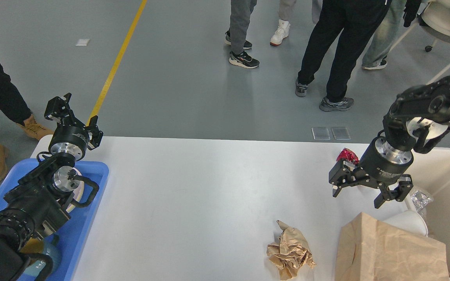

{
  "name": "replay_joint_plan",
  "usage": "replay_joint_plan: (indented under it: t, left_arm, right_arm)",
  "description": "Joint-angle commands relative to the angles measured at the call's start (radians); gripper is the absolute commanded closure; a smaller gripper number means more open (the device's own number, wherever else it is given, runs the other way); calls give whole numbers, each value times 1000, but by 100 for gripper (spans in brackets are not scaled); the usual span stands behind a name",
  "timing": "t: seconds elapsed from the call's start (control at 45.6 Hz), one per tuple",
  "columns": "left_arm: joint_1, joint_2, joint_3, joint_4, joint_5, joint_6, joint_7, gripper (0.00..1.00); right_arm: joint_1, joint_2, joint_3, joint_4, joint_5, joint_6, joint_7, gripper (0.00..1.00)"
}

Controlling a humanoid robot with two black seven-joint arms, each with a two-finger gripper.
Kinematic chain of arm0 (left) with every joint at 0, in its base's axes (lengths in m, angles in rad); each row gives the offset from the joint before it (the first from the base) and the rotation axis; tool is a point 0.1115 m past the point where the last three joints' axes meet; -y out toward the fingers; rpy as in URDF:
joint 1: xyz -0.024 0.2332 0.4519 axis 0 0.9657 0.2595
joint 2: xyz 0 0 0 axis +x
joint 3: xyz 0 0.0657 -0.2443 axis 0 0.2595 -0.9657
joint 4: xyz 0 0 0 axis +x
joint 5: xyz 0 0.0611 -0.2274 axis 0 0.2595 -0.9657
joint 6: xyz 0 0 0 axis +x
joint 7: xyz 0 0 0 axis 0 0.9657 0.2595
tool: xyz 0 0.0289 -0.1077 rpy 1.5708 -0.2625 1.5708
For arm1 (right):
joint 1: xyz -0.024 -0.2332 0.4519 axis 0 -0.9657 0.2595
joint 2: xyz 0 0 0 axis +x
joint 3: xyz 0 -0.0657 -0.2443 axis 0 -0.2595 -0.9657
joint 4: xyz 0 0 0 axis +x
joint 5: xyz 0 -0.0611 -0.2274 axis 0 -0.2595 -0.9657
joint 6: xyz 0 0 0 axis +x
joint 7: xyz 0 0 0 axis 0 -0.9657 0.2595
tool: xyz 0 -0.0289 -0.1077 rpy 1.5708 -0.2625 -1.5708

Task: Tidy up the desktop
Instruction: 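Lower the right gripper onto the large brown paper bag and grasp it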

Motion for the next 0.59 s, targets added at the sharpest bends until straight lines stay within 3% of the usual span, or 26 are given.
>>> replay_joint_plan:
  t: [0.0, 0.395, 0.526, 0.57]
  left_arm:
    - [0, 0, 0, 0, 0, 0, -1, 4]
    - [0, 0, 0, 0, 0, 0, 1, 4]
    - [0, 0, 0, 0, 0, 0, -1, 4]
    - [0, 0, 0, 0, 0, 0, -1, 4]
  right_arm:
    - [-95, 7, 4, -9, -17, -49, -2, 0]
    - [-379, 19, 7, -179, -45, -157, -3, 0]
    - [-407, 31, 12, -179, -45, -215, -2, 9]
    - [-407, 31, 12, -178, -45, -241, -2, 24]
